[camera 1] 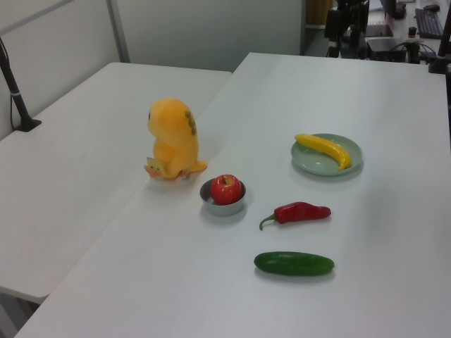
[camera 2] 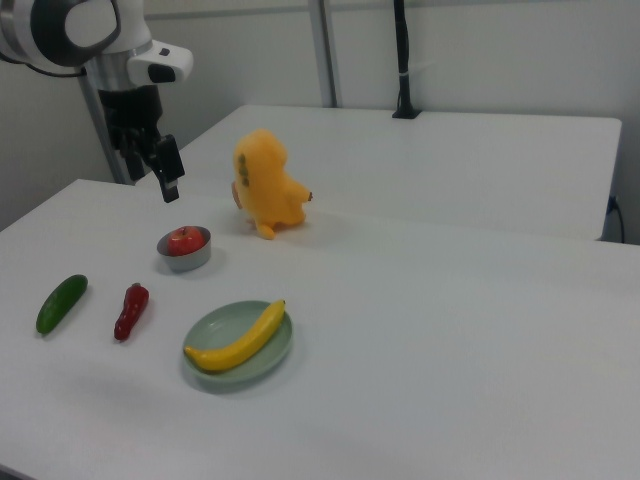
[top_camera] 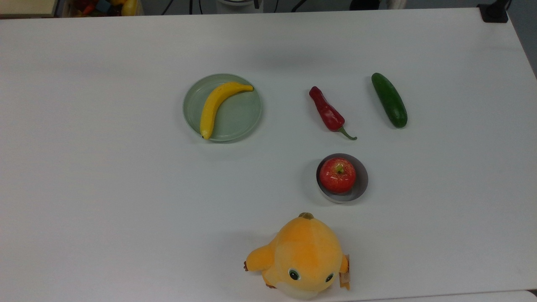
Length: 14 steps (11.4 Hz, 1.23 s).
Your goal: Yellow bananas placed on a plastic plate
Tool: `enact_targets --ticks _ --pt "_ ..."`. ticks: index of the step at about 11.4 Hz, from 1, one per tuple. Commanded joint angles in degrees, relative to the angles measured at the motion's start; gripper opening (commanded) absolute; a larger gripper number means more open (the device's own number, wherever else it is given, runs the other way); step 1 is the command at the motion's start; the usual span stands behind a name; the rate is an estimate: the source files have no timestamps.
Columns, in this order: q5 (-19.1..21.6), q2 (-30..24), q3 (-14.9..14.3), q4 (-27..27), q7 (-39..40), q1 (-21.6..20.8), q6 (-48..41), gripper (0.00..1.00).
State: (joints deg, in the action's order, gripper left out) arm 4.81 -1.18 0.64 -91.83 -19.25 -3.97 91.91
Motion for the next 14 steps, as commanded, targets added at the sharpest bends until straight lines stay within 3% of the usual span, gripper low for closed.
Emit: enact_targets --ticks 1,4,14 --pt "-0.85 -0.41 -1.44 -1.6 10.92 -1.83 1.25 1.0" --pt "-0.85 0.38 -2.57 -1.6 22.74 -1.66 7.47 1.0" --pt "-0.77 0.12 -3.54 -2.04 23.11 -1.92 7.85 1.0"
